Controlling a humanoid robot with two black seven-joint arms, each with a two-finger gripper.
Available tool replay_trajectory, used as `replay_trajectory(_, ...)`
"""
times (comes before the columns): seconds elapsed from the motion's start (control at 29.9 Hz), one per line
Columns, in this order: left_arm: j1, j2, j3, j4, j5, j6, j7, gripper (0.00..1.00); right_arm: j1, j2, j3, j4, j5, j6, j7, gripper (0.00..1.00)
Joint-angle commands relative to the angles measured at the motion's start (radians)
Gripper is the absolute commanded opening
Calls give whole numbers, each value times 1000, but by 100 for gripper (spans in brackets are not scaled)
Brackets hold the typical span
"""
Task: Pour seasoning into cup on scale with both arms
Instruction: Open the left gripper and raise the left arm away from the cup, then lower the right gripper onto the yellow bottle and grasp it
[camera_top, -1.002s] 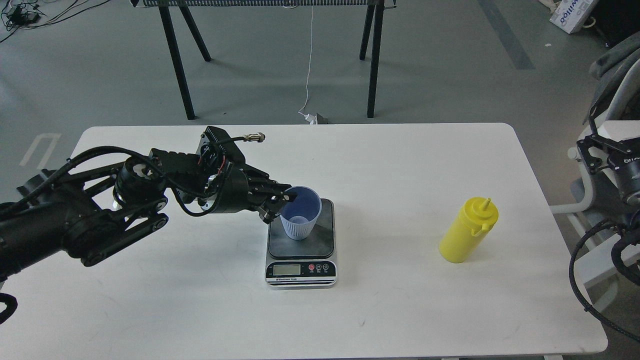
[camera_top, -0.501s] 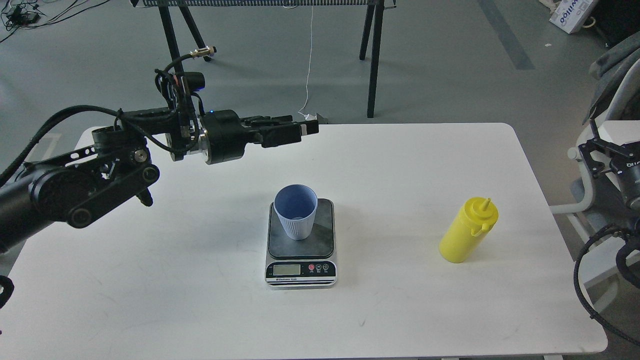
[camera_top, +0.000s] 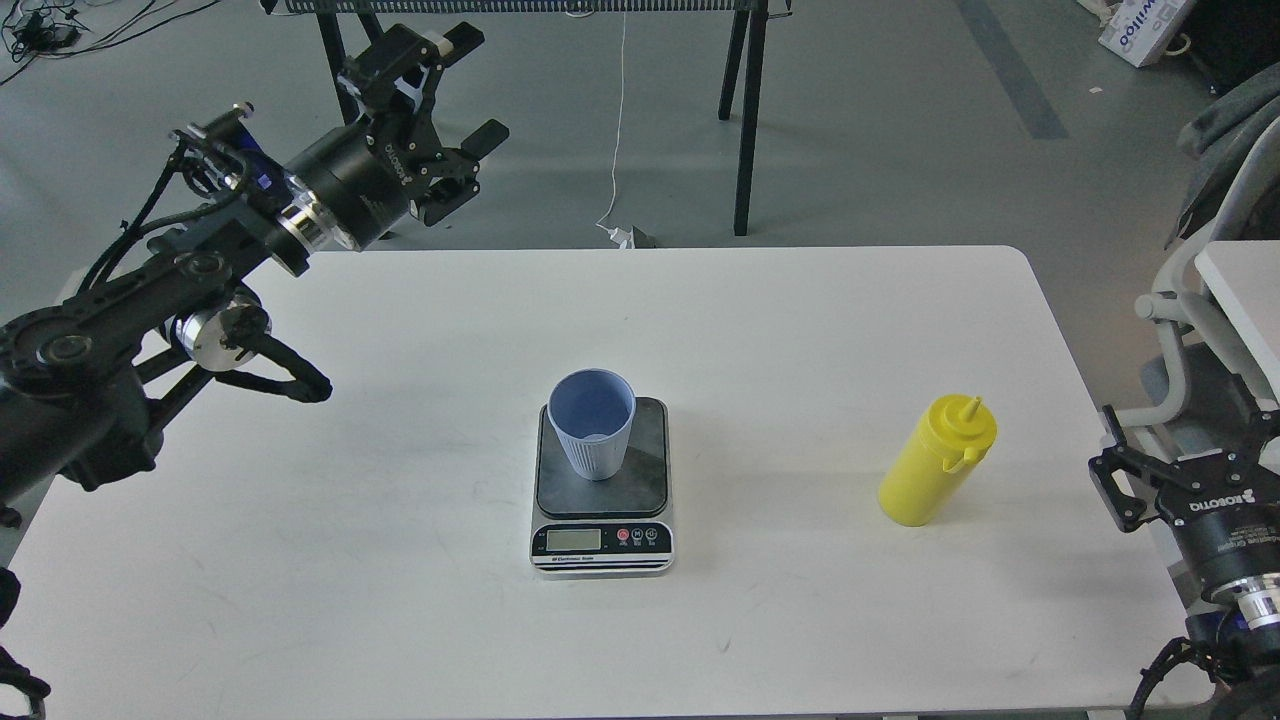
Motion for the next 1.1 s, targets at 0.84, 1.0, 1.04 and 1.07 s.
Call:
replay_trajectory(0.84,65,2,-62,64,-207,-60,0,100,154,176,-300,63,100,0,-62,97)
replay_trajectory(1.0,65,4,-64,64,-208,-60,0,100,137,195,-312,55,98,0,-61,98)
replay_trajectory(1.04,63,4,-64,64,-207,-60,0,100,136,195,-316,53,98,0,-61,98)
replay_trajectory(1.07,63,4,-64,64,-207,-60,0,100,131,195,-318,50,98,0,-61,98)
